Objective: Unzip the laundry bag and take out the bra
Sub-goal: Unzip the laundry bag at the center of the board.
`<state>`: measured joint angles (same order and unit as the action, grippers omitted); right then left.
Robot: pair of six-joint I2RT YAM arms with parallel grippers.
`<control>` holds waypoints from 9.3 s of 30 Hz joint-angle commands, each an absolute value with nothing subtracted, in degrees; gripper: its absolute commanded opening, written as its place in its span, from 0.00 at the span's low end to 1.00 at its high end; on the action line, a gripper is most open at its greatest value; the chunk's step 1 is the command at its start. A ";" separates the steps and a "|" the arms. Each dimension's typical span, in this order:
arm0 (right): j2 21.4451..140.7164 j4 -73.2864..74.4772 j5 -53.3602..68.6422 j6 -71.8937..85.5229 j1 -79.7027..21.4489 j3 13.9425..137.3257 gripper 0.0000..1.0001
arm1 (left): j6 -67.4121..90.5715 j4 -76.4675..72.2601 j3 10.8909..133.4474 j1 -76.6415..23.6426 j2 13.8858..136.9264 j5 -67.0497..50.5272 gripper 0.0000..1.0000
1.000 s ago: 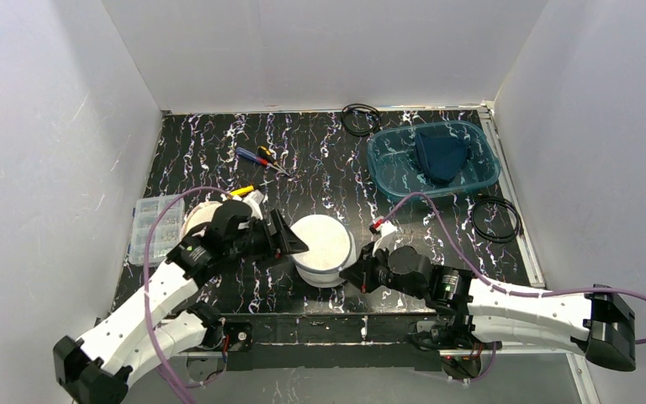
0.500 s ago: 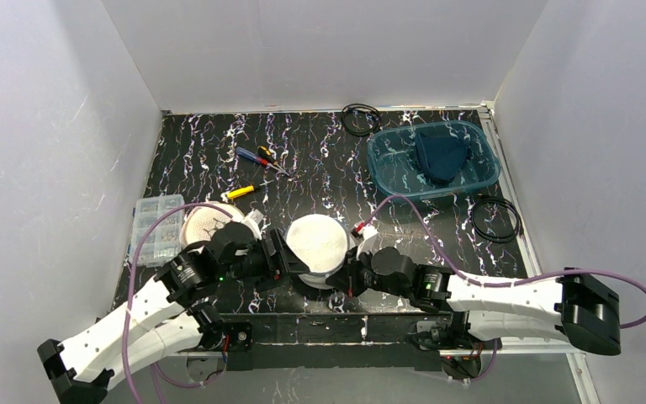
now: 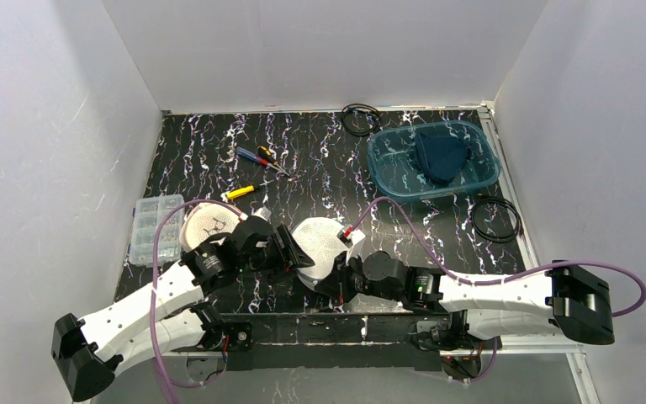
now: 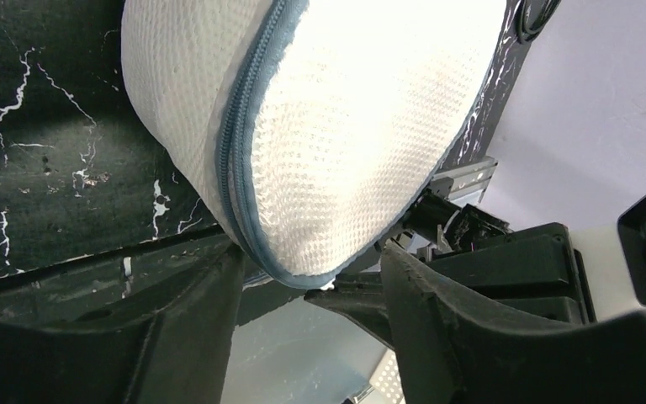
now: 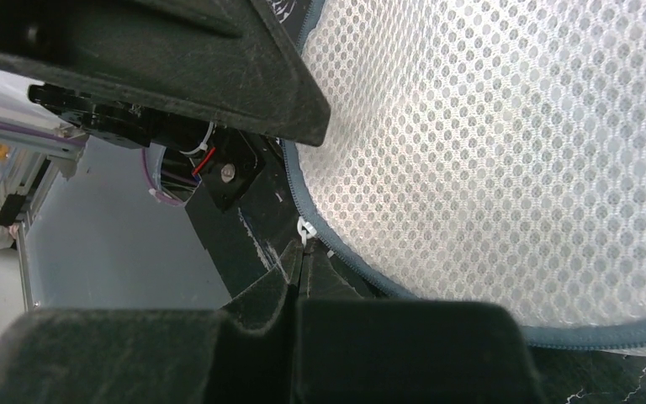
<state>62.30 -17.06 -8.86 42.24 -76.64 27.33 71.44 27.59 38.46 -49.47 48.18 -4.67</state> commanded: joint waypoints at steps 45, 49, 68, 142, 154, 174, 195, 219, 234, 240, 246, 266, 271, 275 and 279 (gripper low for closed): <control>42.18 8.03 -25.16 37.06 -77.83 29.13 0.01 | 50.33 19.81 47.87 -40.25 60.14 -16.11 0.00; 43.72 3.44 -23.94 38.36 -77.80 27.01 0.01 | 47.97 17.81 48.12 -39.55 63.82 -19.19 0.04; 55.72 -13.21 -16.50 40.34 -77.99 27.51 0.01 | 61.74 33.88 41.05 -45.76 42.91 -10.91 0.71; 48.29 -3.83 -23.95 40.08 -78.61 25.34 0.01 | 52.64 22.45 43.34 -39.27 57.52 -15.29 0.50; 55.09 -12.38 -18.90 40.96 -78.58 27.64 0.01 | 62.63 33.20 39.08 -48.37 41.51 -7.22 0.61; 61.93 -18.38 -14.94 40.34 -78.68 31.70 0.01 | 72.33 26.23 39.44 -54.67 50.36 4.07 0.52; 56.20 -12.82 -17.13 40.87 -78.77 29.23 0.01 | 70.60 31.01 43.66 -54.50 52.92 10.43 0.03; 42.11 3.44 -26.30 42.76 -78.67 25.74 0.01 | 61.49 22.23 40.43 -45.62 52.50 -5.87 0.08; 48.85 -5.71 -21.04 42.72 -78.75 29.07 0.01 | 65.92 29.73 40.83 -47.38 47.06 -12.97 0.62; 52.99 -8.80 -18.17 41.63 -78.79 31.58 0.01 | 66.63 30.54 42.74 -49.20 48.16 -11.54 0.64; 53.57 -8.46 -17.10 41.01 -78.76 33.35 0.01 | 65.69 32.59 45.31 -49.13 51.77 -6.84 0.63; 46.18 -2.78 -21.00 42.09 -78.79 30.84 0.01 | 66.77 36.93 46.32 -49.14 53.21 3.47 0.00; 43.82 -0.50 -22.90 43.13 -78.81 29.36 0.01 | 67.18 37.79 45.97 -49.14 52.45 4.80 0.00; 42.08 1.44 -23.69 44.11 -78.79 28.30 0.01 | 67.66 38.08 45.58 -49.18 51.94 5.53 0.00; 41.65 0.52 -22.21 44.87 -78.82 27.86 0.05 | 67.76 37.05 45.44 -49.14 52.11 4.72 0.00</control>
